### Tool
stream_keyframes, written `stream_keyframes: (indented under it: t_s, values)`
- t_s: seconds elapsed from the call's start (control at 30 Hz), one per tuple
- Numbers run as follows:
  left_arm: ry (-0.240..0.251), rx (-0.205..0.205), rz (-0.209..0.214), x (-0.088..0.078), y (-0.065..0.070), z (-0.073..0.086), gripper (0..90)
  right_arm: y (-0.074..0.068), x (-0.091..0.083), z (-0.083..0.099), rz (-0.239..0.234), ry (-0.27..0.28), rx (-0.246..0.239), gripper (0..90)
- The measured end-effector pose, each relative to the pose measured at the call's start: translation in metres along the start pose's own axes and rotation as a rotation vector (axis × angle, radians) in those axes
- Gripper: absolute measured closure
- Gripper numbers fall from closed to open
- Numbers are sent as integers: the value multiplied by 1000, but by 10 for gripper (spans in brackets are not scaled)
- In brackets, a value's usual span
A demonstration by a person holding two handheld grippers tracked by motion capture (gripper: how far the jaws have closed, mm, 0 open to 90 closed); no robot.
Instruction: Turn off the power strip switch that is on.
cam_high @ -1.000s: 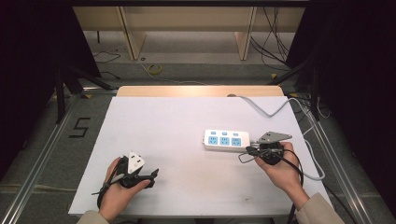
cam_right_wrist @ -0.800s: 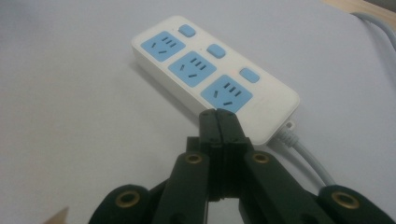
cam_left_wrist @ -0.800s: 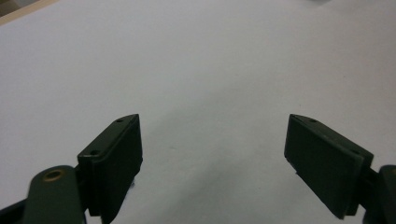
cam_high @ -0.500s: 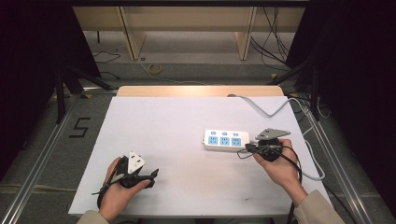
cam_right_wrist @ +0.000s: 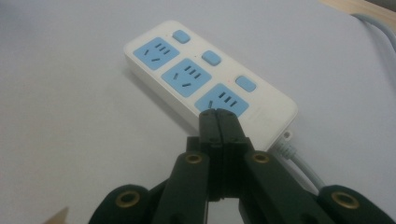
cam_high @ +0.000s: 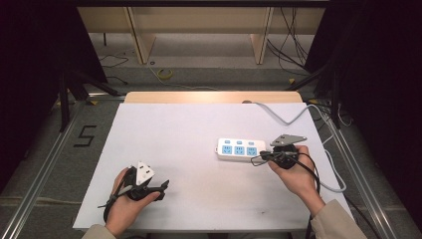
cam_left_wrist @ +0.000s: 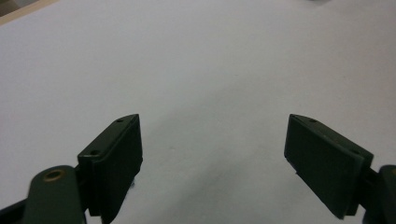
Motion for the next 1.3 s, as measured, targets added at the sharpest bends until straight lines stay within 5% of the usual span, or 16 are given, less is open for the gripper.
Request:
stream_keyframes:
  t_s: [1.3]
  values:
    - [2, -3, -1, 0, 0, 0, 191, 4, 15, -15, 8, -24, 3, 900]
Point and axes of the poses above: each handheld gripper's, and its own axes: x roughly forward along the jaws, z roughly out of its underside, y roughly to its right, the point moved 4 cm from there along x, roughly forward along the jaws, and after that the axes turned 3 degrees about x, right-handed, at the moved point
